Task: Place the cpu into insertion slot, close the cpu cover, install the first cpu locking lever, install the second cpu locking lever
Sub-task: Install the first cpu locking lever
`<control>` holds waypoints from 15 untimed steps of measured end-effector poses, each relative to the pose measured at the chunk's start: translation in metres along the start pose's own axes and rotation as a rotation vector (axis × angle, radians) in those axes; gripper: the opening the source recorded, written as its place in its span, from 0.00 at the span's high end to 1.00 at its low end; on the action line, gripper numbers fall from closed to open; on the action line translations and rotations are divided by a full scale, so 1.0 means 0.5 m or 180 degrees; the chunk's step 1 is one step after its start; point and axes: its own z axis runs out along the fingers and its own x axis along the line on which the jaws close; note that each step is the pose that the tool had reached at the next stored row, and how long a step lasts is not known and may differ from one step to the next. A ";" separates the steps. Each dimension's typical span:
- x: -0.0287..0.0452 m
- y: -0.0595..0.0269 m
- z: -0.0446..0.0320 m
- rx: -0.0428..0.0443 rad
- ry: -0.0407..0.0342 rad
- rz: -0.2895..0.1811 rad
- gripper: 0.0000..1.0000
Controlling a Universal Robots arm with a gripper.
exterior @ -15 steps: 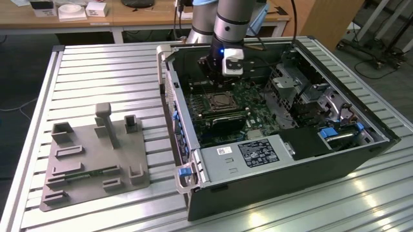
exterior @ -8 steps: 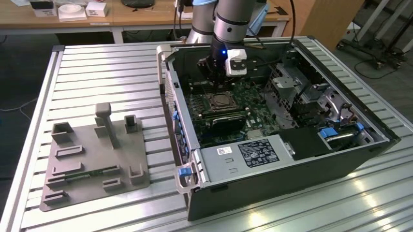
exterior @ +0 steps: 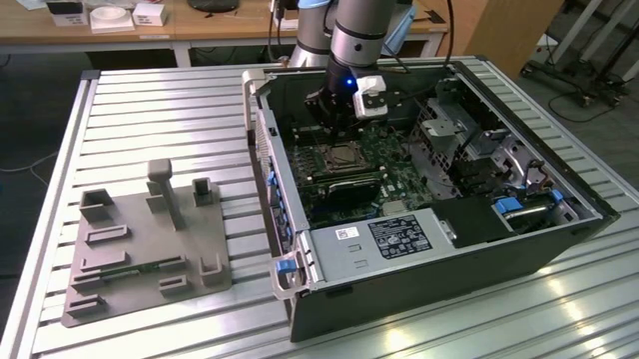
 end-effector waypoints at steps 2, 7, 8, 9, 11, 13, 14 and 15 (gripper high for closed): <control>0.000 0.000 -0.002 -0.0003 -0.0003 -0.0026 0.89; 0.000 0.000 -0.011 -0.0008 -0.0012 -0.0065 0.89; 0.001 0.000 -0.013 -0.0009 -0.0014 -0.0072 0.89; 0.001 0.000 -0.014 -0.0009 -0.0015 -0.0082 0.89; 0.001 0.000 -0.015 -0.0009 -0.0016 -0.0114 0.89; 0.001 0.000 -0.015 -0.0010 -0.0013 -0.0188 0.89; 0.001 0.000 -0.015 -0.0010 -0.0011 -0.0240 0.89; 0.001 0.000 -0.015 -0.0009 -0.0010 -0.0298 0.89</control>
